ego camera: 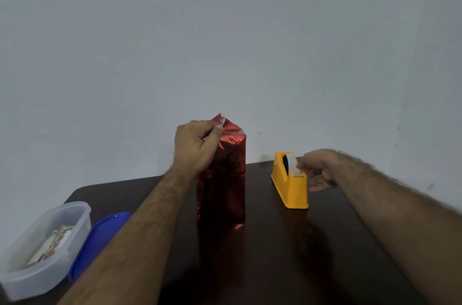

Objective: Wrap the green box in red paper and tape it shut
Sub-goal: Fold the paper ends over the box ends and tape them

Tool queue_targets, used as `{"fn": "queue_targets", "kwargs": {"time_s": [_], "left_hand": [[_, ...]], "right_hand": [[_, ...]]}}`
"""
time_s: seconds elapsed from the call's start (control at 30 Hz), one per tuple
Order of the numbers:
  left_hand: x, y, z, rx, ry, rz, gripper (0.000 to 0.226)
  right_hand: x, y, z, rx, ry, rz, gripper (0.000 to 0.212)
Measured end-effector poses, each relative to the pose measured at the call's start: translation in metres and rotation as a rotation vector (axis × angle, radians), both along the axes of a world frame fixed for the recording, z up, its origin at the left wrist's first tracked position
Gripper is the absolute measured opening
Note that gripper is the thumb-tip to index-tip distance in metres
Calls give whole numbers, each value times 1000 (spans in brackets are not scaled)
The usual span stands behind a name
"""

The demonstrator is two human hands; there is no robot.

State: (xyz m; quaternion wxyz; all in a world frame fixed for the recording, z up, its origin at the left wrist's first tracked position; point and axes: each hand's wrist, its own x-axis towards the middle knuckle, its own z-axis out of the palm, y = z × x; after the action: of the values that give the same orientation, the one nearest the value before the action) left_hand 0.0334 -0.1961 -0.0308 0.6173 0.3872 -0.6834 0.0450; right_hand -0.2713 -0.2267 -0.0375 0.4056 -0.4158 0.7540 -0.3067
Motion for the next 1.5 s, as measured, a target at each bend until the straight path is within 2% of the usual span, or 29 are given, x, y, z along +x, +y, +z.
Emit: {"fn": "queue_targets", "kwargs": {"time_s": [0.07, 0.23, 0.6, 0.93, 1.1, 1.37, 1.5], "left_hand": [[2, 0, 0, -10, -5, -25, 38], [5, -1, -1, -45, -46, -11, 27], [4, -7, -4, -67, -70, 26, 22], [3, -11, -6, -18, -26, 17, 26], [3, -10, -4, 19, -21, 8, 25], [5, -17, -6, 31, -6, 9, 25], [4, -18, -7, 54, -9, 8, 27]], "right_hand": [[4, -3, 3, 21, -3, 2, 27], [15, -3, 8, 19, 21, -39, 40], [16, -9, -20, -215, -324, -174, 57], [16, 13, -48, -407, -513, -282, 59], [11, 22, -65, -441, -536, -263, 36], [14, 28, -79, -485, -563, -309, 48], [17, 30, -83, -490, -577, -309, 42]]}}
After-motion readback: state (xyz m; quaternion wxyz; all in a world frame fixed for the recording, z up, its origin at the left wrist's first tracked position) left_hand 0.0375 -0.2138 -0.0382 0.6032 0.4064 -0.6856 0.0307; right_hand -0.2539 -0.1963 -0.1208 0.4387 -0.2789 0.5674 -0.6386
